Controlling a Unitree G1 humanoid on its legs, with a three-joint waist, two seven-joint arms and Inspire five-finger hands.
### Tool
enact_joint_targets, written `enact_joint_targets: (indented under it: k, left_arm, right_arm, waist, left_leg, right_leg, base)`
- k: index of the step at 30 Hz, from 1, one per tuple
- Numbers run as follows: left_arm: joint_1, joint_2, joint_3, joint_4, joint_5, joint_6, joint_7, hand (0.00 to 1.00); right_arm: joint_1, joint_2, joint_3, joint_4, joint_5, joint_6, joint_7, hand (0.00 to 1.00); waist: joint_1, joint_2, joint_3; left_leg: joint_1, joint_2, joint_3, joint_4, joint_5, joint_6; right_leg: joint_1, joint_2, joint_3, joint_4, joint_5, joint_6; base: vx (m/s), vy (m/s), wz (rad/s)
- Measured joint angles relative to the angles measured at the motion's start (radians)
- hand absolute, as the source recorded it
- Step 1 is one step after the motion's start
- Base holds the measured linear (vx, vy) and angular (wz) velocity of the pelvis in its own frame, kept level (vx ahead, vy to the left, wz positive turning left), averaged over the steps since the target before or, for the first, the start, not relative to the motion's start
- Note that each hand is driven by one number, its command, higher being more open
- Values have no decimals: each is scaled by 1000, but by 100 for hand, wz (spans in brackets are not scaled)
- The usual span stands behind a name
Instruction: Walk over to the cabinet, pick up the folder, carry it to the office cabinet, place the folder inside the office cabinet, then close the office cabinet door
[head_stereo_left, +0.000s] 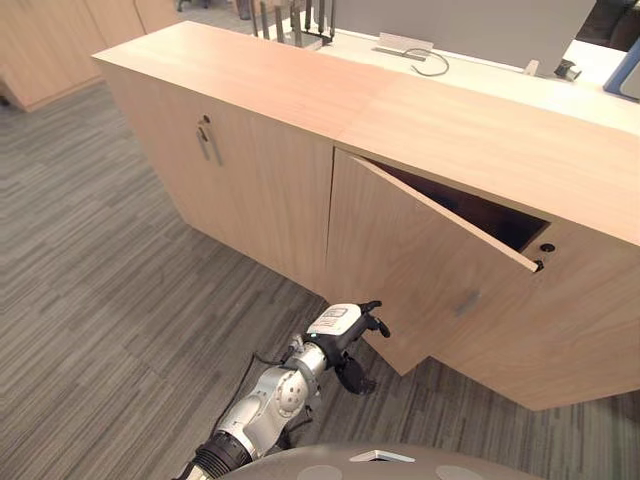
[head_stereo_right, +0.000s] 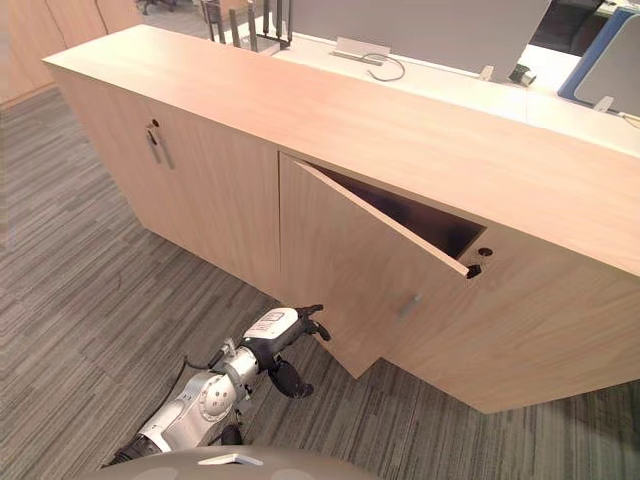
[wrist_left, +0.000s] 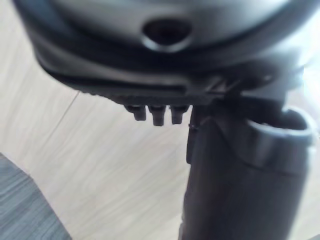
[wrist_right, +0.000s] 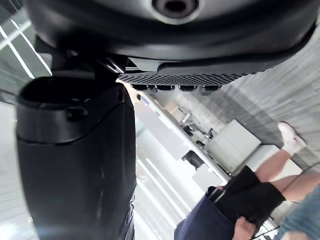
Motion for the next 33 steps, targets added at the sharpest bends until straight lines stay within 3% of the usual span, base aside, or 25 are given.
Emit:
enact_joint_targets:
  k: [2, 3, 7, 9, 11, 13, 15, 18, 20, 21, 22, 23, 24, 27, 29, 30, 31, 33]
  left_arm:
    - [1, -10, 51, 89, -48, -1, 12, 100]
    - [1, -21, 77, 132, -65, 0, 17, 100]
    - [12, -92, 338, 510, -205, 45, 80, 100]
    - [36, -106, 597, 724, -381, 90, 121, 100]
    - [37, -88, 758, 795, -509, 110, 157, 100]
    - [62, -58, 833, 818, -585, 109, 174, 100]
    - [95, -44, 887, 826, -678, 110, 180, 100]
    - [143, -68, 953, 813, -759, 109, 184, 100]
    - [149, -96, 966, 781, -821, 97, 179, 100]
    - [150, -103, 950, 776, -836, 87, 163, 100]
    - [150, -103, 919, 777, -858, 85, 143, 100]
    - [153, -107, 903, 777, -859, 85, 132, 100]
    - [155, -113, 866, 777, -865, 83, 108, 100]
    - [159, -99, 841, 789, -900, 81, 54, 100]
    - [166, -77, 829, 792, -909, 82, 18, 100]
    - [164, -66, 820, 796, -925, 85, 2, 100]
    - [160, -61, 813, 798, -933, 87, -6, 100]
    - [153, -51, 773, 800, -935, 90, -8, 100]
  right_arm:
    - [-22, -1, 27, 2, 10, 15, -5, 100]
    - [-25, -2, 30, 6, 11, 14, -9, 100]
    - [-2, 14, 6, 112, -10, -17, -64, 100]
    - [83, 82, -129, 357, -11, -7, -119, 100]
    - [82, 109, -263, 520, -86, 23, -207, 100]
    - [59, 88, -351, 583, -167, 29, -256, 100]
    - [58, 60, -458, 601, -251, -6, -353, 100]
    - [77, 31, -592, 599, -354, -62, -402, 100]
    - [71, 13, -734, 619, -446, -125, -460, 100]
    - [51, -12, -828, 632, -501, -150, -519, 100]
    - [33, -21, -948, 649, -561, -148, -585, 100]
    - [18, -21, -1005, 666, -578, -143, -616, 100]
    - [-13, -41, -1086, 705, -602, -129, -667, 100]
    - [-75, 38, -1246, 786, -629, -88, -759, 100]
    - [-109, 119, -1318, 833, -602, -40, -805, 100]
    - [-132, 172, -1334, 848, -535, -9, -832, 100]
    - [-140, 170, -1331, 862, -528, 2, -835, 100]
    - [-141, 187, -1383, 896, -374, 52, -880, 100]
  waist:
    - [1, 0, 1]
    - [-1, 2, 3]
    - [-28, 3, 15]
    - [-54, 0, 10]
    - [-71, -5, 8]
    - [-67, -18, 5]
    - [-65, -29, 11]
    - [-53, -12, 22]
    - [-34, 8, 50]
    - [-34, 16, 67]
    - [-35, 30, 73]
    - [-35, 38, 72]
    - [-31, 71, 75]
    - [-34, 49, 75]
    - [-41, 34, 66]
    - [-38, 10, 54]
    - [-36, 7, 51]
    - [-38, 5, 44]
  left_leg:
    - [-15, -1, 10, 0, 16, -6]
    - [-16, 0, 13, -1, 22, -5]
    - [-4, 45, 50, -1, 52, -14]
    - [-1, 79, 77, 0, 58, -23]
    - [-4, 102, 105, 0, 63, -31]
    - [10, 129, 144, 10, 57, -41]
    - [-28, 175, 143, 148, -12, -57]
    - [-85, 245, 104, 334, -92, -63]
    - [-121, 251, -46, 424, -92, -69]
    - [-142, 245, -134, 472, -99, -78]
    - [-151, 219, -219, 497, -149, -118]
    - [-144, 191, -272, 490, -186, -135]
    - [-120, 138, -348, 458, -229, -149]
    - [-68, 109, -313, 387, -238, -121]
    - [-46, 97, -292, 338, -224, -116]
    - [-21, 87, -270, 284, -200, -114]
    - [-5, 79, -259, 255, -186, -111]
    - [41, 55, -247, 169, -153, -104]
  right_leg:
    - [-4, 10, 22, -39, -39, -11]
    - [-5, 11, 27, -46, -46, 3]
    - [-17, 49, 68, -47, -46, 6]
    - [-29, 80, 100, -54, -43, -14]
    - [-51, 99, 131, -59, -41, -20]
    - [-56, 115, 167, -60, -39, -28]
    - [-54, 126, 182, -52, -46, -39]
    - [-54, 150, 196, -19, -71, -53]
    - [-52, 156, 211, 14, -88, -57]
    - [-52, 158, 231, 15, -87, -56]
    - [-49, 154, 253, 16, -81, -60]
    - [-52, 149, 265, 19, -80, -57]
    - [-62, 152, 294, 25, -77, -50]
    - [-69, 138, 345, 3, -56, -14]
    - [-67, 127, 354, -24, -44, -7]
    - [-67, 122, 367, -44, -28, -3]
    - [-65, 116, 372, -55, -22, -1]
    - [-47, 100, 371, -84, -11, 5]
  base:
    - [-149, -30, -13]
    - [-135, -45, -17]
    - [-141, -39, -28]
    - [-29, -95, -35]
    - [-1, -76, -56]
    - [9, -55, -60]
    - [31, -60, -20]
    - [35, -62, -14]
    - [12, -43, -18]
    - [1, 29, -35]
    - [3, 75, -39]
    - [13, 164, -54]
    - [16, 158, -64]
    - [60, 91, -48]
    - [105, 36, -27]
    - [122, 20, -28]
    - [144, 14, -21]
    - [135, 29, -3]
